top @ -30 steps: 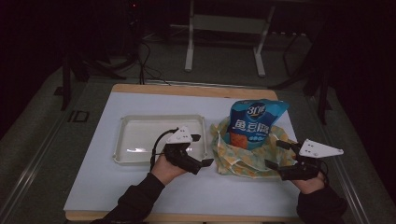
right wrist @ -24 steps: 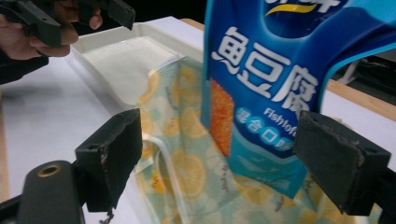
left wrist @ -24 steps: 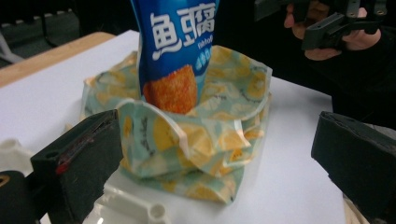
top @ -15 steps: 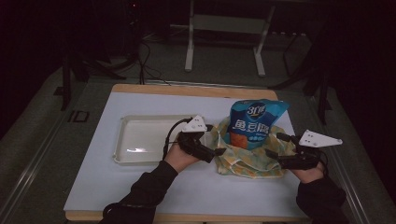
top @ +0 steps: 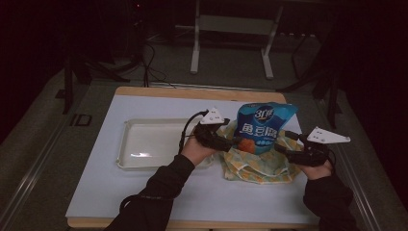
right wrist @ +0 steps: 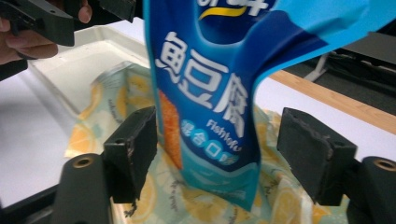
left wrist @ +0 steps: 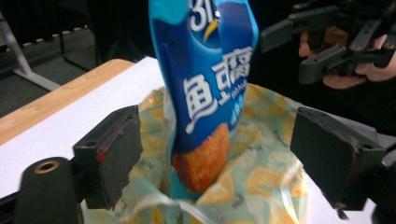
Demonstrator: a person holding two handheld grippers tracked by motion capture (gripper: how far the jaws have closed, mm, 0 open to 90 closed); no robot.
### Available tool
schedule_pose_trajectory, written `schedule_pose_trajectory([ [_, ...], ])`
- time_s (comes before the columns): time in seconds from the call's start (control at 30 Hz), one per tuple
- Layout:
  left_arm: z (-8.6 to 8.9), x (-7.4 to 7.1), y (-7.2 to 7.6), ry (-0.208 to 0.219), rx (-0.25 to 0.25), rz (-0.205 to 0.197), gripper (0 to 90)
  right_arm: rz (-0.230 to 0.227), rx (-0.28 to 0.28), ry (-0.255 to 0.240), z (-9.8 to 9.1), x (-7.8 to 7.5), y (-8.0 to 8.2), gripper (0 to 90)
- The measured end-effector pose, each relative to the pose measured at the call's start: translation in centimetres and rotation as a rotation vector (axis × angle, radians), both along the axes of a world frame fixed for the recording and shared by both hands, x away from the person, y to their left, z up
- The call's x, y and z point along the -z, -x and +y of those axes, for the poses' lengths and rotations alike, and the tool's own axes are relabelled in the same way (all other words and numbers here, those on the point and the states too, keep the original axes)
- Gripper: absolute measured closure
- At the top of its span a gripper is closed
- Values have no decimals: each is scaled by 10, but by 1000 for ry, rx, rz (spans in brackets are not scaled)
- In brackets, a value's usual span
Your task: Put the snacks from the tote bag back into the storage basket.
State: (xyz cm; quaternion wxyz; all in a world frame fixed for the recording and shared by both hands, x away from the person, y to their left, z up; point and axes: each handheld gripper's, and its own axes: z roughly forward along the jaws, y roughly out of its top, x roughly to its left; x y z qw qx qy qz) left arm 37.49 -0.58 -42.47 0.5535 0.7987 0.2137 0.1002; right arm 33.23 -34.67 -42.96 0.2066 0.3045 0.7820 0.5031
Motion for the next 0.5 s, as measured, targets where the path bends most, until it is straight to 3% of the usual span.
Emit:
schedule_pose_trajectory([
  [0.33,-16,5,-14,-41,-59,-6,309,21,16,-13,3,1,-21,403],
  [0.5,-21,10,-20,-36,-51,5,376,19,31,-35,8,3,-28,453],
])
